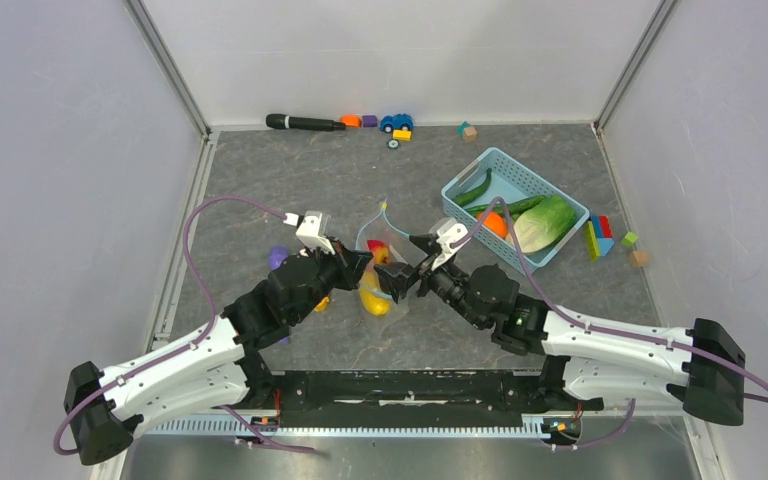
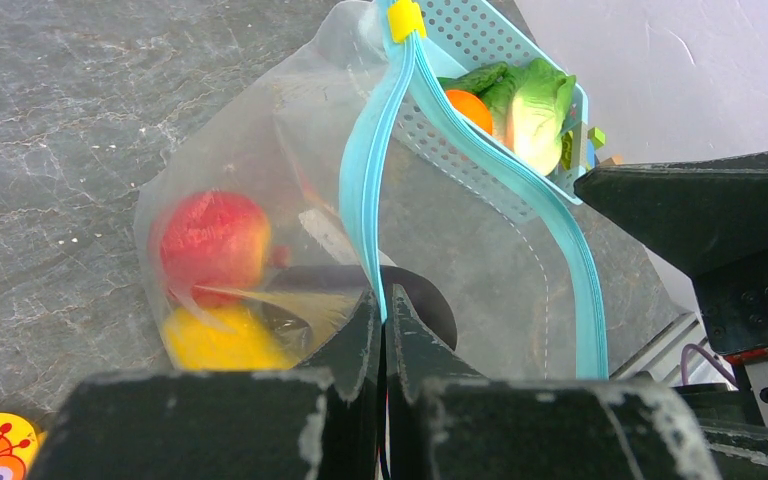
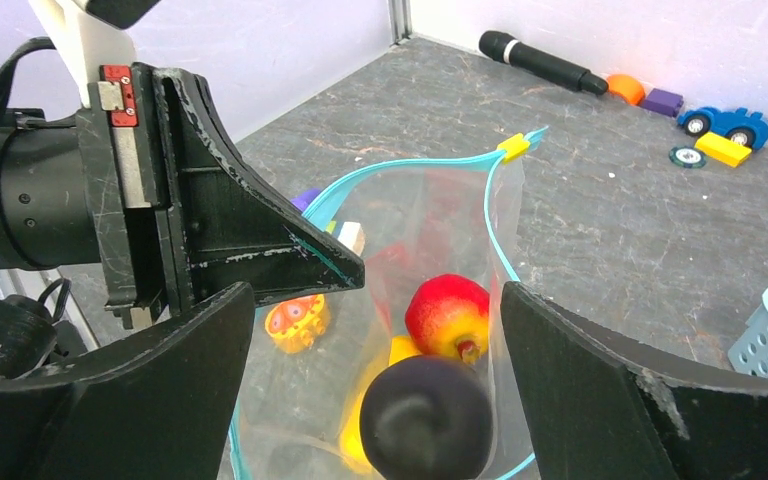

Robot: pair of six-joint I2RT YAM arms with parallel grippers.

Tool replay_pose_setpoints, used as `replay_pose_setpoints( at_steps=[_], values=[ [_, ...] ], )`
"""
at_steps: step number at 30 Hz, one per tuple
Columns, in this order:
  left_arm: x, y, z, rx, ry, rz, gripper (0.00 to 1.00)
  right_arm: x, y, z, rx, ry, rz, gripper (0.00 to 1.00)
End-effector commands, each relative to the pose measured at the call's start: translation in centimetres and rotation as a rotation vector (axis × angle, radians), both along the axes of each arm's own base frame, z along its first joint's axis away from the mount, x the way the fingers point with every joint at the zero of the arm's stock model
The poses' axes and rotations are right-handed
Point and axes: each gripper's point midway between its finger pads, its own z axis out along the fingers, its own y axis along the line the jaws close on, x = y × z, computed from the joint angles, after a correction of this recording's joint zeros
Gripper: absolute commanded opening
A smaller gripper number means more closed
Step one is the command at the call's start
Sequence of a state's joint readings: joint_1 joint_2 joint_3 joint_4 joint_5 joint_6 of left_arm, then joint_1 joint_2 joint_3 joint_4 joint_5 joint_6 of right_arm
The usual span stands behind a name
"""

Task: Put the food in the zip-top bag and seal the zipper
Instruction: Place the fake vegetable in the zipper food storage bag, then pick up the fake fruit from the bin.

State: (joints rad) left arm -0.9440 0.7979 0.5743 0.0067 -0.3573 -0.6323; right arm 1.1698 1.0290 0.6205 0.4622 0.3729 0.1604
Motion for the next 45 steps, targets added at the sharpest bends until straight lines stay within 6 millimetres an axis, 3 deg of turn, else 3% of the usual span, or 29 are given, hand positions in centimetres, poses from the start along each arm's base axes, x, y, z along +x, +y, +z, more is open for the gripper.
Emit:
replay_pose_setpoints(
  at_steps=[1, 7, 13, 16, 22, 29, 35, 40, 45],
  values=[
    [0.1, -0.1, 1.1, -0.057, -0.009, 0.015, 0.02, 0.3, -0.4, 2.1, 0.051, 0.024, -0.042, 0.98],
    [0.2, -0.1, 1.3, -0.053, -0.006, 0.017, 0.02, 1.0, -2.0, 2.2, 0.071, 0.085, -0.124, 0.98],
    [0.7, -0.3, 1.8, -0.002, 0.02, 0.031, 0.02, 3.1, -5.4, 0.9, 0.023, 0.219, -0.264, 0.98],
    [0.7, 0.2, 2.0, 0.069, 0.063, 0.049, 0.02, 5.0, -8.4, -0.1, -0.028, 0.276, -0.355, 0.98],
    [0.7, 1.2, 1.7, 0.247, 0.107, 0.047, 0.02, 8.5, -15.3, -4.4, -0.221, 0.394, -0.558, 0.98],
    [0.6, 0.5, 1.2, 0.245, 0.092, 0.01, 0.02, 12.9, -21.4, -7.9, -0.331, 0.563, -0.66, 0.98],
    [0.4, 0.5, 1.1, 0.233, 0.065, -0.002, 0.02, 16.2, -22.3, -10.1, -0.308, 0.705, -0.66, 0.98],
    [0.3, 0.6, 0.2, 0.249, 0.072, -0.009, 0.02, 19.0, -21.6, -11.5, -0.291, 0.772, -0.667, 0.93],
    [0.0, 0.3, -0.1, 0.247, 0.076, -0.031, 0.02, 20.4, -23.6, -13.3, -0.31, 0.809, -0.829, 0.93]
  ],
)
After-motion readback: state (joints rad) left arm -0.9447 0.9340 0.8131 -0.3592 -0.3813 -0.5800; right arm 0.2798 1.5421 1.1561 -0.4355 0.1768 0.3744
